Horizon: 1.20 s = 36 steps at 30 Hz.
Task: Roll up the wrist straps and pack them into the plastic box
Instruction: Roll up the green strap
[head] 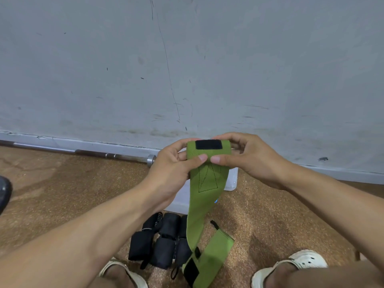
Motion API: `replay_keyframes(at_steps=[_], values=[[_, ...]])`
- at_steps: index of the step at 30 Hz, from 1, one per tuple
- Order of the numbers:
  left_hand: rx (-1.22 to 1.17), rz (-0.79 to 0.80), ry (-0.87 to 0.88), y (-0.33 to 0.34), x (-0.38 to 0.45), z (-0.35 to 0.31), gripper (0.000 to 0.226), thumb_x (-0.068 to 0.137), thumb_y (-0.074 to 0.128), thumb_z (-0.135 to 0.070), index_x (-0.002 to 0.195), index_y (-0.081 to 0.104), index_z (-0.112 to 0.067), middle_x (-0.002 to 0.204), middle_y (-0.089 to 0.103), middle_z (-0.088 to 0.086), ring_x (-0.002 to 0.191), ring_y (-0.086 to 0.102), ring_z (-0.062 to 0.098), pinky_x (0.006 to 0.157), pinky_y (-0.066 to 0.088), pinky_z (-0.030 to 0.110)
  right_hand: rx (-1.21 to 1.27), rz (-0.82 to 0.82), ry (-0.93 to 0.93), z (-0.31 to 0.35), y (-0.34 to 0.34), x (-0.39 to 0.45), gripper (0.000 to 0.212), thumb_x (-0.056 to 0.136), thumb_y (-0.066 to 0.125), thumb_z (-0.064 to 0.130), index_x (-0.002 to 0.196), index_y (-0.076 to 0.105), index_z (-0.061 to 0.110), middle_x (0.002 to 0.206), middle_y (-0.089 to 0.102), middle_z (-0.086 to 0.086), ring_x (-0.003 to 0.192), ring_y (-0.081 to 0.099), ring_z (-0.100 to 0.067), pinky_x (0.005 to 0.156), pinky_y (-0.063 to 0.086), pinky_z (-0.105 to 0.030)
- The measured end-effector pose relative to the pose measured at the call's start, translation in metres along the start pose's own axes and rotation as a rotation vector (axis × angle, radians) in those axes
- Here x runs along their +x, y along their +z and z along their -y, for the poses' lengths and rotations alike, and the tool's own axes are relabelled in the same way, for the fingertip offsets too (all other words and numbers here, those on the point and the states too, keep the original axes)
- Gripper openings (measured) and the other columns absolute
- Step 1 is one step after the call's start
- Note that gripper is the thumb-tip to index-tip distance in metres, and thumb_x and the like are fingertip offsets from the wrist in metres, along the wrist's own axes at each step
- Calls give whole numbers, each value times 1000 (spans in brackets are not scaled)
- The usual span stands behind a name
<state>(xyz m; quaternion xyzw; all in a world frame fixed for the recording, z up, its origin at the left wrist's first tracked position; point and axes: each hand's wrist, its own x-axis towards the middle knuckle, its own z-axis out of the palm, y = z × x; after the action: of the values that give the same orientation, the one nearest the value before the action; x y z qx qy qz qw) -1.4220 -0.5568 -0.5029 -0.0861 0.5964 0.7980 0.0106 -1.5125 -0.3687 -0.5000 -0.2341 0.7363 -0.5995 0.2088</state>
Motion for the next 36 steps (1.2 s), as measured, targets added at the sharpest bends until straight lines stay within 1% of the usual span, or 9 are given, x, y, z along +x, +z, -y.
replay_keyframes(at_steps=[3,7,10,13,16,20,24,30,36], values=[[22,11,9,2,1,3,35,93,65,2,126,62,-11,106,78,14,96,76,26,81,61,36,19,4,-5,1,0,-4,43,73,84,17,114,73,12,109,78,-8,104,75,-26,97,59,-40],[26,10,-1,4,1,5,34,94,66,-3,127,62,-7,111,77,14,100,75,28,87,62,41,-33,-76,-57,3,2,-7,35,79,85,10,112,74,16,107,78,-6,97,75,-35,93,61,-45],[75,53,-32,4,-2,6,34,95,66,-20,128,65,-13,113,76,12,107,73,26,90,60,46,-9,-126,-98,4,3,-7,34,80,84,6,110,74,20,106,78,-7,92,76,-35,91,61,-46],[107,102,-78,6,-5,7,46,91,63,-46,129,67,-21,118,75,10,112,71,27,94,58,52,-7,-149,-153,2,4,-7,34,80,84,6,105,76,27,104,76,-15,99,66,-55,92,56,-62],[107,99,-101,8,-4,7,49,93,54,-57,126,70,-26,119,75,10,115,70,28,96,56,55,-65,-151,-204,2,4,-8,33,80,84,3,102,76,26,102,78,-7,102,65,-48,97,53,-58],[37,10,-88,5,-1,6,36,98,60,-31,126,67,-10,117,74,14,104,71,24,90,60,48,-145,-100,-210,2,3,-8,33,81,83,-1,101,76,24,102,78,0,104,69,-29,98,55,-48],[9,-2,-56,4,-2,5,36,94,67,-11,129,62,-11,114,75,15,104,73,29,94,59,48,-101,-4,-103,5,-5,-9,34,75,88,11,104,75,26,114,76,2,113,69,-20,99,57,-44],[65,26,8,3,-2,6,42,89,69,3,127,62,-14,113,77,10,104,74,31,90,61,41,7,28,11,3,-8,-9,58,71,82,27,127,67,24,126,70,4,106,74,-19,95,58,-29],[69,16,11,5,-1,8,44,85,72,7,125,64,-10,115,76,11,102,74,30,85,62,38,-14,15,0,2,-9,-10,47,70,84,22,115,71,15,116,75,-4,99,76,-25,91,61,-37]])
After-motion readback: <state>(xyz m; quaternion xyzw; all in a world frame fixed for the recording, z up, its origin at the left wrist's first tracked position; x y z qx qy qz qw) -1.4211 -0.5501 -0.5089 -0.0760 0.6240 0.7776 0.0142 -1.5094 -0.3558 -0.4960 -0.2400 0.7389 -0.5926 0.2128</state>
